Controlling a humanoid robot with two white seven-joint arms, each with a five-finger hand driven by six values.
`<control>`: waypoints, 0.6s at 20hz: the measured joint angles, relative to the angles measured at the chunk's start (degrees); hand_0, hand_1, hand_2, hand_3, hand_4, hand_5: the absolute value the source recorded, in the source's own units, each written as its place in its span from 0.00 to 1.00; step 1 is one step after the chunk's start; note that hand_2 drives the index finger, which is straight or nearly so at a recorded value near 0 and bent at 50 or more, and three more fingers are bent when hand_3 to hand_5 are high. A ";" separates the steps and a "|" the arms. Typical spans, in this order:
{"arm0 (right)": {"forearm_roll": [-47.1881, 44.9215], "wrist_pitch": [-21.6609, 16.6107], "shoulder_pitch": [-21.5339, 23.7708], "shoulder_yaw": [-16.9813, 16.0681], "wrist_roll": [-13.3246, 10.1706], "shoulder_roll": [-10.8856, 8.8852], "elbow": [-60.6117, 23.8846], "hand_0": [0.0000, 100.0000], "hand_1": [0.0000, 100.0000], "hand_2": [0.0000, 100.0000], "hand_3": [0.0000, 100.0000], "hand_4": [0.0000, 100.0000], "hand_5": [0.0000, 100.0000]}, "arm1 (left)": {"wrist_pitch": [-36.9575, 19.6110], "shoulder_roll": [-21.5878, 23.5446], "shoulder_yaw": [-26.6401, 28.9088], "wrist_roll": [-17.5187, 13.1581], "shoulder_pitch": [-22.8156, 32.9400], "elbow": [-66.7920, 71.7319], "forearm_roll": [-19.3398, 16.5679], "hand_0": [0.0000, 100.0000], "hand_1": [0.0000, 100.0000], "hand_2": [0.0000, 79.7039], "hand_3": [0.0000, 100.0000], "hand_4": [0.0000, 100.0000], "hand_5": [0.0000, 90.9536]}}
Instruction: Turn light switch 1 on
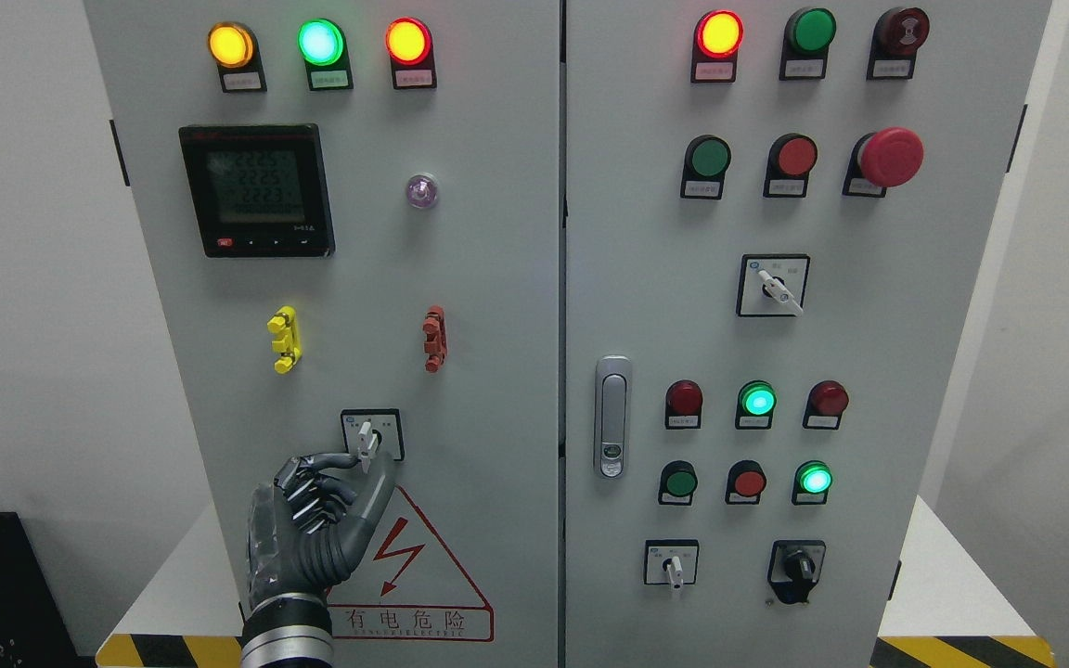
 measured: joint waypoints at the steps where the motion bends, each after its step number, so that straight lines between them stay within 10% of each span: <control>1: 0.00 0.00 0.00 0.00 0.00 0.00 0.00 0.31 0.00 0.00 0.00 0.00 0.00 | 0.04 -0.02 -0.02 0.00 -0.08 0.09 0.01 0.13 0.73 0.64 0.85 0.91 0.96; 12: 0.00 0.00 0.00 0.00 0.00 0.00 0.00 0.31 0.00 0.00 0.00 0.00 0.00 | 0.60 -0.14 -0.09 -0.29 -0.77 0.68 -0.06 0.15 0.71 0.66 0.85 0.92 0.96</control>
